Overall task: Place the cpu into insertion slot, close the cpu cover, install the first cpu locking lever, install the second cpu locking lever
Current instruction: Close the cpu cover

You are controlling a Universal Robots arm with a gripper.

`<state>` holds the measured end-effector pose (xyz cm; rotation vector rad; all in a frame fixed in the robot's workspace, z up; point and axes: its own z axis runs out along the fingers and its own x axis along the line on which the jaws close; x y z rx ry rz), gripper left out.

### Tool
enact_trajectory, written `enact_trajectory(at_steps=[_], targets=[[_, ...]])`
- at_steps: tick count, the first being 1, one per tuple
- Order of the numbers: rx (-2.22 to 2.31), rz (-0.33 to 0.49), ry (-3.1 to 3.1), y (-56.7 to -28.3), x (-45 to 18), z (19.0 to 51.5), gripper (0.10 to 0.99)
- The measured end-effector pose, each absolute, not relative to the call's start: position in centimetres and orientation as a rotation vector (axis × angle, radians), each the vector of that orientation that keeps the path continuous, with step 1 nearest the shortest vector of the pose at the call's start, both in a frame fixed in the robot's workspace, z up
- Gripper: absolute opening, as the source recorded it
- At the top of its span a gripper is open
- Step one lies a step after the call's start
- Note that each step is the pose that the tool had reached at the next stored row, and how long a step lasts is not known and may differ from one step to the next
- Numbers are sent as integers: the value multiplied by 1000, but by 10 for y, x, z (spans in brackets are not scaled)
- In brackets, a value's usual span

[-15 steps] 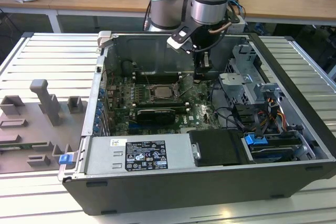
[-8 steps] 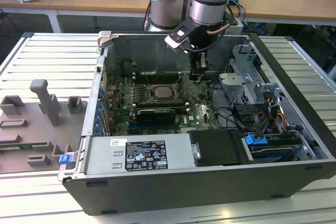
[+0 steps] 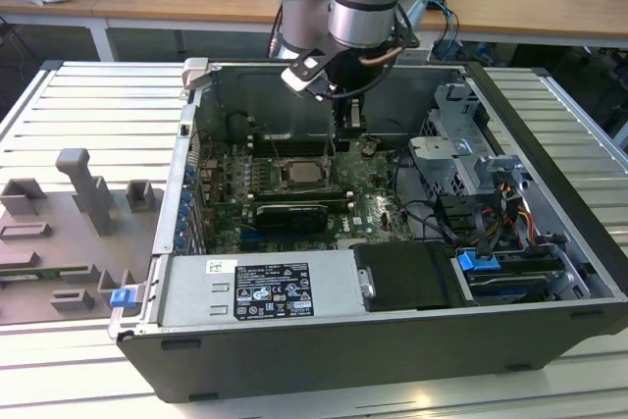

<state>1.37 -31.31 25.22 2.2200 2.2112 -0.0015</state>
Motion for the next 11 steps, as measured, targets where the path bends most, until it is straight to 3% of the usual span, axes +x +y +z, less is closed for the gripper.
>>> enact_trajectory(at_steps=[11], targets=[[2217,4,2209,-313,-18,243,106]])
